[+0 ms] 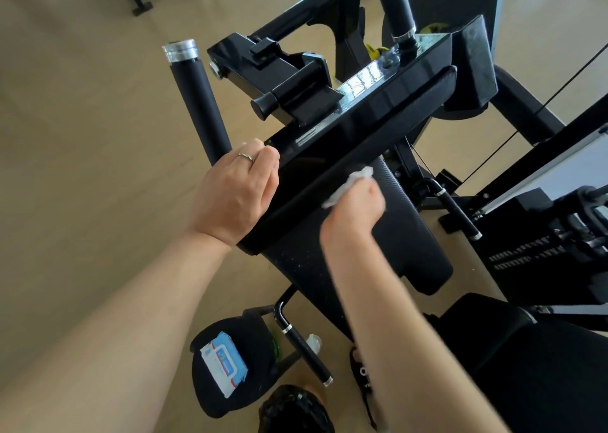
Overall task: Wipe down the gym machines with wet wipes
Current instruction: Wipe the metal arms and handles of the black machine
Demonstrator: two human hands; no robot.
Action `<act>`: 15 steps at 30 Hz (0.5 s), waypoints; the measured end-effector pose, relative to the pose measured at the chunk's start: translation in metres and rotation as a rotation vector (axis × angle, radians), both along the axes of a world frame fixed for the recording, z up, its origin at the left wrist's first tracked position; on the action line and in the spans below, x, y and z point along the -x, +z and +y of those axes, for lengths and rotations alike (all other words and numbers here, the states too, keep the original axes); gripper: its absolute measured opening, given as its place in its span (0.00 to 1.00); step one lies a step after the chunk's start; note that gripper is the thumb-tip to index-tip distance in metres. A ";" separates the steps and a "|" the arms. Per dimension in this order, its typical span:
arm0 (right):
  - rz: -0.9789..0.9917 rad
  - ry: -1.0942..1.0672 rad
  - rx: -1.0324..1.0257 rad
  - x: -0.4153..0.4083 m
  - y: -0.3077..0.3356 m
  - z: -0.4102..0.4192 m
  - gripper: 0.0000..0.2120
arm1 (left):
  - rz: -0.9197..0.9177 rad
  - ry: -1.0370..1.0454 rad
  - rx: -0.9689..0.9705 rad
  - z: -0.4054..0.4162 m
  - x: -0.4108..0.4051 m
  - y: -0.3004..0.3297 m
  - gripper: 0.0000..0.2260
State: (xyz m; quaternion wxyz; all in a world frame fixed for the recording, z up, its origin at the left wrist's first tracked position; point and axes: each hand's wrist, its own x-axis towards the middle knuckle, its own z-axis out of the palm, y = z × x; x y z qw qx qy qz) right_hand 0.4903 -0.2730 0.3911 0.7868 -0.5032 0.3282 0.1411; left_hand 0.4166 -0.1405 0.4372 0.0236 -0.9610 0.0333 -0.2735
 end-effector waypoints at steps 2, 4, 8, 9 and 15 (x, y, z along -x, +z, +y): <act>-0.020 0.007 0.009 -0.044 0.007 -0.015 0.14 | 0.009 -0.007 0.012 0.000 0.000 0.001 0.11; 0.062 -0.015 -0.007 -0.081 0.011 -0.025 0.11 | 0.019 -0.014 0.016 0.000 -0.001 0.002 0.12; 0.221 -0.046 -0.233 -0.092 -0.008 -0.015 0.08 | 0.012 0.003 -0.006 0.001 -0.001 -0.001 0.12; 0.247 0.012 -0.322 -0.082 -0.015 -0.010 0.11 | 0.000 0.009 -0.017 0.001 -0.001 -0.002 0.11; 0.391 0.472 -0.694 0.019 -0.045 0.024 0.09 | 0.010 0.016 -0.057 0.001 -0.003 -0.002 0.10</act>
